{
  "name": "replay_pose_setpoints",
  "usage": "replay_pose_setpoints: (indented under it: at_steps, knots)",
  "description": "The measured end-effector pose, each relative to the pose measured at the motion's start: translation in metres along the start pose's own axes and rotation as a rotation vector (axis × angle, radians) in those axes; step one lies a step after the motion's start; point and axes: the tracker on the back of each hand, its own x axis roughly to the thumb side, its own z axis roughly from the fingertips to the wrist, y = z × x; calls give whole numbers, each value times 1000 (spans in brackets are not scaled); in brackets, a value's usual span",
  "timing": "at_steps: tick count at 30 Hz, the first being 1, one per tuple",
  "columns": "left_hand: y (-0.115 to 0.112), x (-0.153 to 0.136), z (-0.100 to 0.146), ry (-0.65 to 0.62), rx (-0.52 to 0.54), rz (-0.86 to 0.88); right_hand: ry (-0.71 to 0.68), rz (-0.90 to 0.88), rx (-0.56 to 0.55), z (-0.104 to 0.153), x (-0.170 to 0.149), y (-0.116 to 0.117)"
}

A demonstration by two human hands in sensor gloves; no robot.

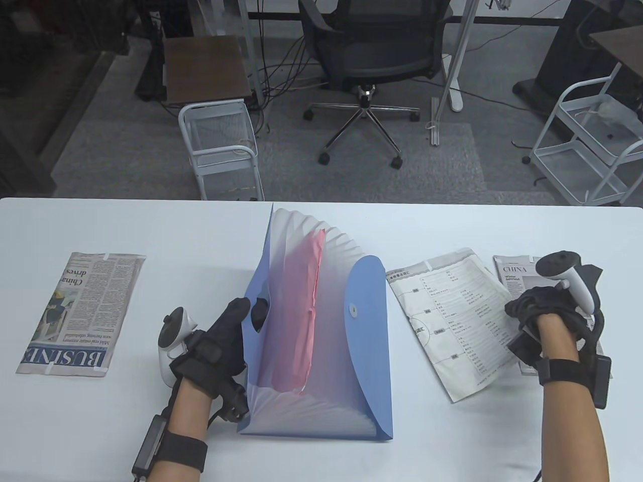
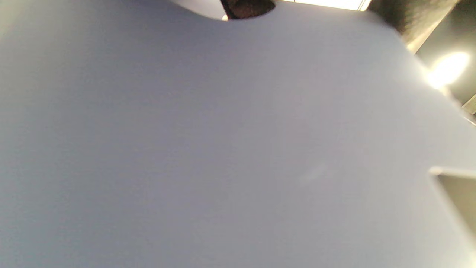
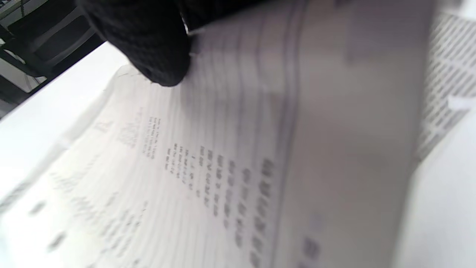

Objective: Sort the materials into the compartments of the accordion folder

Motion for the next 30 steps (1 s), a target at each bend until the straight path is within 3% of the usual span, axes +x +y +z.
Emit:
replay_pose_setpoints:
  at_steps: [4,14,30]
  knots:
    - [0,0,0,1,-1,2,-79,-162,121,11,-2,-6]
    - [1,1,1,-11,2,25,-396,-242,60,50,16,-4]
    - [5,0,6,-40,9,90,-898,-391,-91,181,76,-31]
